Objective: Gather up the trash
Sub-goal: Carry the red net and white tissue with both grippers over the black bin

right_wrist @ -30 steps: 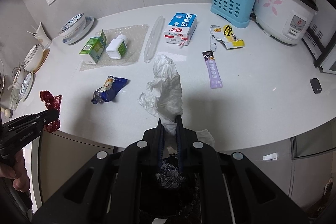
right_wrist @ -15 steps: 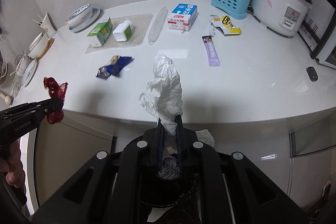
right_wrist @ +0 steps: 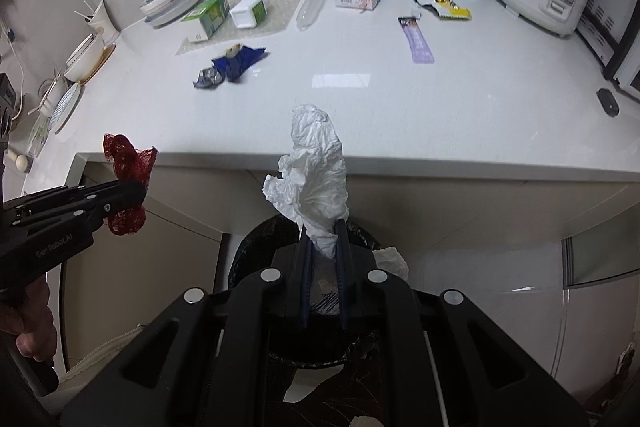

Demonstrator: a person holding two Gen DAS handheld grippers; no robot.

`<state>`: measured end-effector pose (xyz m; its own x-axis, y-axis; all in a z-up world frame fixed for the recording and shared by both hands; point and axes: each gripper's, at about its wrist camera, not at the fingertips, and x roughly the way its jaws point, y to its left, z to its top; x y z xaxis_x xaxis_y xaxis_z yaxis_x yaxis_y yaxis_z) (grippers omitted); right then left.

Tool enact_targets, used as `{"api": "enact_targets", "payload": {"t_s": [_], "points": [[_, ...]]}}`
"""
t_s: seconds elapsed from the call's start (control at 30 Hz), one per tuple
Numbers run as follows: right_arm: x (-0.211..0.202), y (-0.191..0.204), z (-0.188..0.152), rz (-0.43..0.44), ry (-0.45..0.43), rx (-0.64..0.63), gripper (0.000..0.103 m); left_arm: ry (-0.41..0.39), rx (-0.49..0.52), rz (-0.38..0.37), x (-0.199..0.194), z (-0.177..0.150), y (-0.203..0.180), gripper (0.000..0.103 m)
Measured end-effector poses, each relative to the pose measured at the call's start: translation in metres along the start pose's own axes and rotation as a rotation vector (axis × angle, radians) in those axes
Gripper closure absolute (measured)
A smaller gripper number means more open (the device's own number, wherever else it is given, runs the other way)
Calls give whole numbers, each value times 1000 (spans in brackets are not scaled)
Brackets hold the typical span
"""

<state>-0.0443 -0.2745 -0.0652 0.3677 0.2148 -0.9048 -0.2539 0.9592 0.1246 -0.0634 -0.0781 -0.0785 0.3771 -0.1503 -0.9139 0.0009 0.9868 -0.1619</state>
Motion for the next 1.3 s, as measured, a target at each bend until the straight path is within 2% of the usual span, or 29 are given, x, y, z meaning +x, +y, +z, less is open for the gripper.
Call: {"api": "enact_targets", "payload": {"t_s": [0.37, 0.8, 1.03, 1.3], "points": [[36, -2, -34, 14, 45, -19, 93, 58, -16, -18, 54, -39, 1, 87], [96, -25, -61, -34, 127, -12, 93, 97, 30, 31, 116, -66, -7, 87], [98, -39, -66, -32, 141, -3, 93, 141, 30, 22, 149, -71, -15, 87], [96, -51, -69, -49, 159, -3, 93, 166, 50, 0, 167, -68, -39, 87]]}}
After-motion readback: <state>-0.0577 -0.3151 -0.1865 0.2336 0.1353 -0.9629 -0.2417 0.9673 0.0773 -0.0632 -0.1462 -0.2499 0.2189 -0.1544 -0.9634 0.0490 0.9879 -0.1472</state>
